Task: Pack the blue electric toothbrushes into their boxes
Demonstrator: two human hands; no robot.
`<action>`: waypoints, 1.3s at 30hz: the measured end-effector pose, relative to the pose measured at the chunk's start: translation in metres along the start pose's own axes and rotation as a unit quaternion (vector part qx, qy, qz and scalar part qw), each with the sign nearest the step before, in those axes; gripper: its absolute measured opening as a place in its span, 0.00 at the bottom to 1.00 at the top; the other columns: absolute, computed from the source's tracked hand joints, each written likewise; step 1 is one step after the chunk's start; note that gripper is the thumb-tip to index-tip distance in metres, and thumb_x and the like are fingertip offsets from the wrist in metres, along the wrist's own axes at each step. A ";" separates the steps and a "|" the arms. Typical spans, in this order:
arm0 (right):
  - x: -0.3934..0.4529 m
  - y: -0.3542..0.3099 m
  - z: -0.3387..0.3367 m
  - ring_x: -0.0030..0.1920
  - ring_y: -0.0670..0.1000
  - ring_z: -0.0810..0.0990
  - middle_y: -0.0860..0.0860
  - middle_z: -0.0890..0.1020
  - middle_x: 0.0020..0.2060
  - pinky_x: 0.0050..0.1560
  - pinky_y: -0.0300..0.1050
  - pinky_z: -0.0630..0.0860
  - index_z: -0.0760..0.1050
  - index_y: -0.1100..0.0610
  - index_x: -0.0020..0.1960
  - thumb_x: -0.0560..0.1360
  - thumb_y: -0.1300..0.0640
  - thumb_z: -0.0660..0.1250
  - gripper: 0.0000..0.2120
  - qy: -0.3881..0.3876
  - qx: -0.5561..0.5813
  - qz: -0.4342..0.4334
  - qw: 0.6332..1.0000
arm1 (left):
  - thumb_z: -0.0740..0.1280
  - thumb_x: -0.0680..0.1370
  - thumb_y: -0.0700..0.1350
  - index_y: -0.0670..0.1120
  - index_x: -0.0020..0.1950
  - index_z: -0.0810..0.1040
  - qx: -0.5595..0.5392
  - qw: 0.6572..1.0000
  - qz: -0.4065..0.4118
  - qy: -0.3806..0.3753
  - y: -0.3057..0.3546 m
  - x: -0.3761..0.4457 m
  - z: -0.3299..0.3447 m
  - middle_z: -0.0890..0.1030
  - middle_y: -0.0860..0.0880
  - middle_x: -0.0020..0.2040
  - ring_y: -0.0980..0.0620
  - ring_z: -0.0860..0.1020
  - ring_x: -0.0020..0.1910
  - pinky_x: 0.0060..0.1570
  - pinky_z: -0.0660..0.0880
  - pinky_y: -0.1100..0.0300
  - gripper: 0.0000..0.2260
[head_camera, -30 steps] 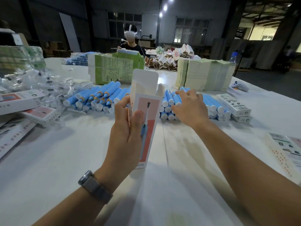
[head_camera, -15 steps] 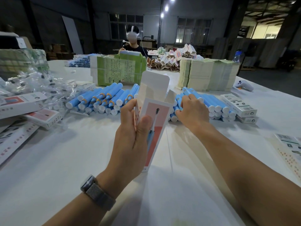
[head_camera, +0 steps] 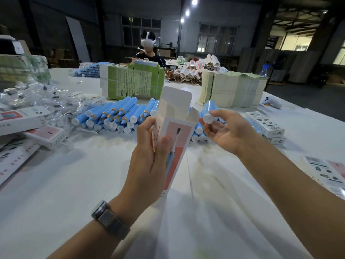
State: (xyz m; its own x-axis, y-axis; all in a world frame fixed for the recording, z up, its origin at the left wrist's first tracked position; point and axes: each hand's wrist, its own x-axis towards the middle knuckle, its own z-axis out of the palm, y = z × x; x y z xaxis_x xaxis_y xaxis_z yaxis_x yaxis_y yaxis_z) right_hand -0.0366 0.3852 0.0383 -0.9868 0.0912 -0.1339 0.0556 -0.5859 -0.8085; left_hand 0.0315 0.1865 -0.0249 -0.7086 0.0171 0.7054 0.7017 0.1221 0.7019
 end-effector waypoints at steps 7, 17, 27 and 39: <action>-0.045 0.008 0.037 0.40 0.52 0.85 0.54 0.85 0.40 0.45 0.48 0.81 0.72 0.60 0.54 0.80 0.60 0.61 0.05 -0.165 -0.081 -0.101 0.978 | 0.55 0.81 0.58 0.57 0.63 0.63 0.009 1.000 -0.010 0.020 0.001 0.003 -0.003 0.78 0.64 0.55 0.60 0.80 0.54 0.46 0.77 0.68 0.12; -0.069 -0.001 0.052 0.45 0.53 0.84 0.55 0.86 0.46 0.41 0.38 0.75 0.68 0.56 0.55 0.75 0.57 0.69 0.12 -0.201 -0.196 -0.329 0.902 | 0.54 0.82 0.57 0.64 0.62 0.59 0.095 0.995 0.014 0.036 0.001 0.002 -0.002 0.78 0.56 0.55 0.61 0.79 0.49 0.41 0.73 0.73 0.09; -0.067 0.006 0.051 0.42 0.44 0.76 0.46 0.79 0.42 0.46 0.41 0.76 0.74 0.50 0.51 0.76 0.52 0.71 0.07 -0.118 -0.442 -0.419 0.784 | 0.55 0.82 0.58 0.60 0.62 0.61 0.099 0.994 -0.001 0.050 0.000 0.002 -0.003 0.77 0.58 0.52 0.54 0.79 0.47 0.40 0.78 0.58 0.10; -0.065 -0.003 0.051 0.43 0.50 0.80 0.53 0.83 0.43 0.46 0.49 0.81 0.77 0.45 0.44 0.72 0.47 0.74 0.07 -0.153 -0.511 -0.372 0.760 | 0.55 0.82 0.58 0.63 0.62 0.61 0.129 0.991 0.023 0.028 0.004 0.001 -0.004 0.77 0.59 0.54 0.56 0.79 0.47 0.38 0.73 0.69 0.09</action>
State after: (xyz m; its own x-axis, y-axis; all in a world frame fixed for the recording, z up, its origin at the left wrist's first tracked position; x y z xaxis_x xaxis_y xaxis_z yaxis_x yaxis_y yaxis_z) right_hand 0.0196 0.3406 0.0787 -0.7838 -0.1929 0.5904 -0.5999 0.4809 -0.6394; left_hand 0.0344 0.1835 -0.0211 -0.6658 -0.0255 0.7457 0.6862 0.3715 0.6254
